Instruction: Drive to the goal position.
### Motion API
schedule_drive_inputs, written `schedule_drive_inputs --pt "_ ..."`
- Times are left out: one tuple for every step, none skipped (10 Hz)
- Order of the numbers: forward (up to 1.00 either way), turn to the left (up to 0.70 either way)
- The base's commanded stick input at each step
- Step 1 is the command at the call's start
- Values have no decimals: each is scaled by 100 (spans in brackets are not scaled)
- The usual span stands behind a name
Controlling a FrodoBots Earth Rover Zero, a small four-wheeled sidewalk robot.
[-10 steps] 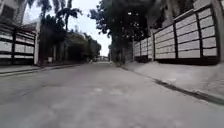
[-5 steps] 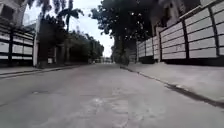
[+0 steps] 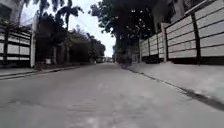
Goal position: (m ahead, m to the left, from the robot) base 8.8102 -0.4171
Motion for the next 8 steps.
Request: schedule_drive_inputs --pt "100 -25" --pt "100 -14" --pt "100 -10" --pt "100 -10" --pt "100 -9" --pt "100 -8" --pt "100 -5" --pt "100 -2"
